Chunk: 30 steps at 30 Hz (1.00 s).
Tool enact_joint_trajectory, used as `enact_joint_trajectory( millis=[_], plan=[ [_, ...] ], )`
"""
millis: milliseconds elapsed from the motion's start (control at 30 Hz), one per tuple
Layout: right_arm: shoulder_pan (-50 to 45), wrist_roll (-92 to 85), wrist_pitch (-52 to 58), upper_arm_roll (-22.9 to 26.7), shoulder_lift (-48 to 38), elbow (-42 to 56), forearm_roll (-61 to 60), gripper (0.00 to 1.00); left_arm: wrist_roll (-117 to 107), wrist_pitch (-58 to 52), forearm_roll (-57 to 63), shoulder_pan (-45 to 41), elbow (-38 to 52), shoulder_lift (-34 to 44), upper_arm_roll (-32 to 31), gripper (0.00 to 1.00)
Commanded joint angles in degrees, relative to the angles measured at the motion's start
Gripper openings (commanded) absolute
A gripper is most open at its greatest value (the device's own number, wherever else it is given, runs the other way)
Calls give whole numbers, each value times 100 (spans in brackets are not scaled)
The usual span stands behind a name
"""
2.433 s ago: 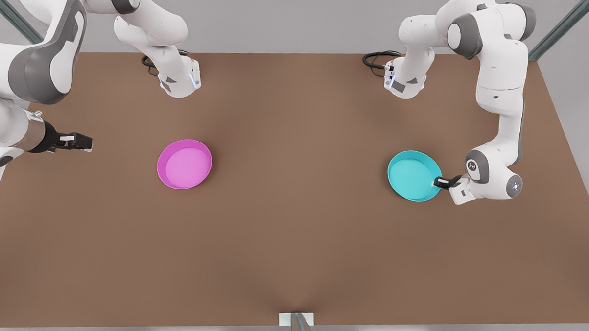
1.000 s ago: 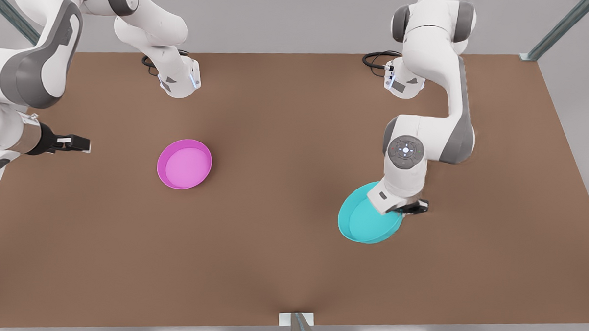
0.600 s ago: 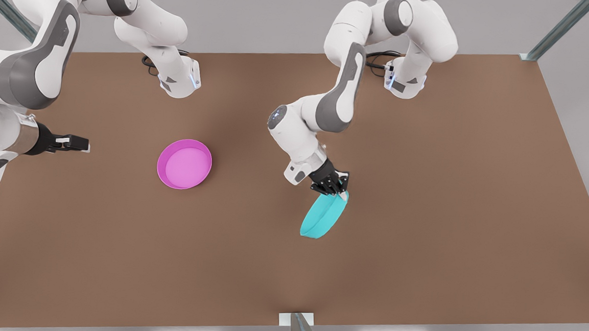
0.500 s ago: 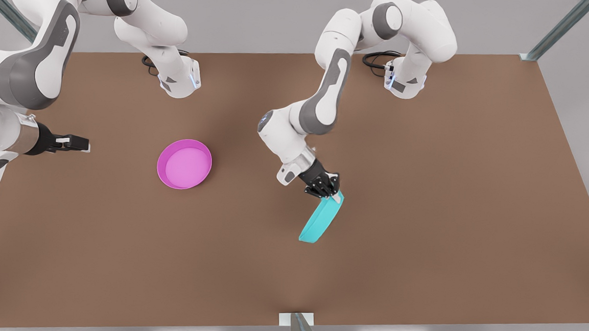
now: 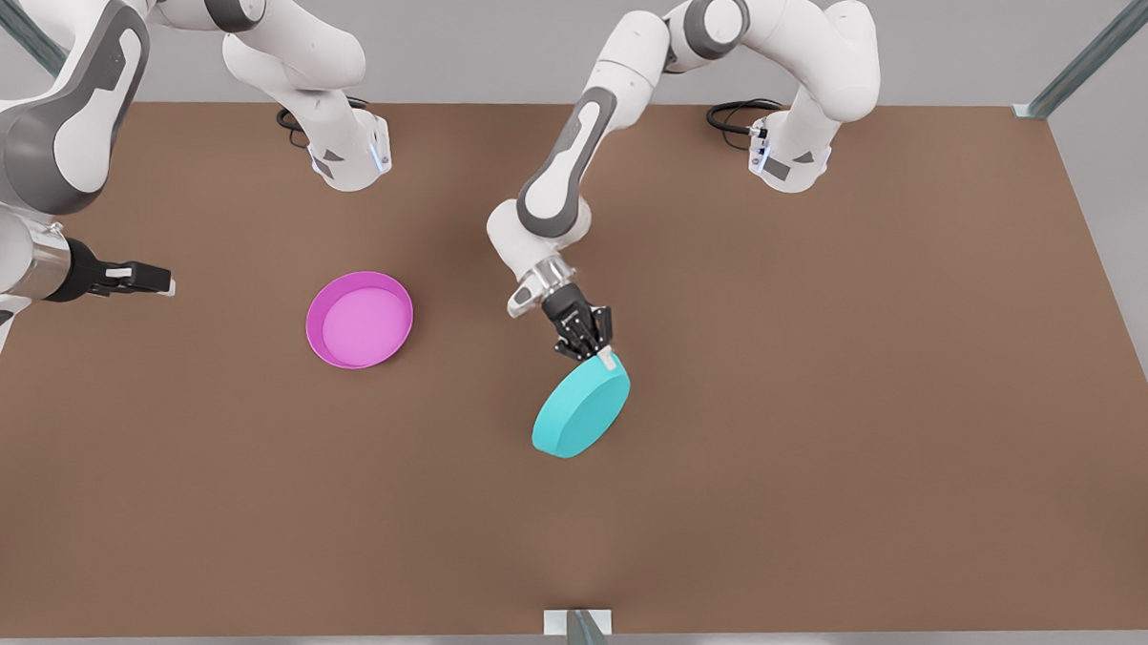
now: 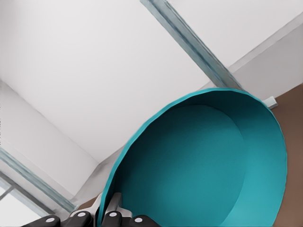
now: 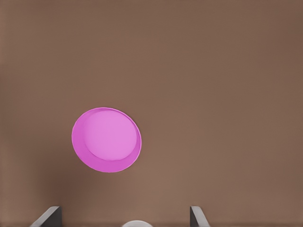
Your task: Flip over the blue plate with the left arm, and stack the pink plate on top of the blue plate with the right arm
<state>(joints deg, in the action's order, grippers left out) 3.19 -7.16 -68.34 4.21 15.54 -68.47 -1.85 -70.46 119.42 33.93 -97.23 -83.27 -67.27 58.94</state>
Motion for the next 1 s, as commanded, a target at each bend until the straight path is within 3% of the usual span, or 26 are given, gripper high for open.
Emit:
enact_joint_trajectory(
  millis=[0,300,733,967],
  plan=[
    [6,-4,14,1,-7,9,-9,100,-4916,72,518,-7,-5,-76,-66,21],
    [50,-4,14,1,-7,0,-88,100,-5540,-60,544,-68,30,-612,-260,21],
    [67,-13,14,1,-7,18,-88,100,-5461,-218,597,-130,48,-726,-313,21],
    [76,-22,14,1,-7,18,-88,100,-3817,-1061,861,-130,30,-726,-559,21]
  ],
)
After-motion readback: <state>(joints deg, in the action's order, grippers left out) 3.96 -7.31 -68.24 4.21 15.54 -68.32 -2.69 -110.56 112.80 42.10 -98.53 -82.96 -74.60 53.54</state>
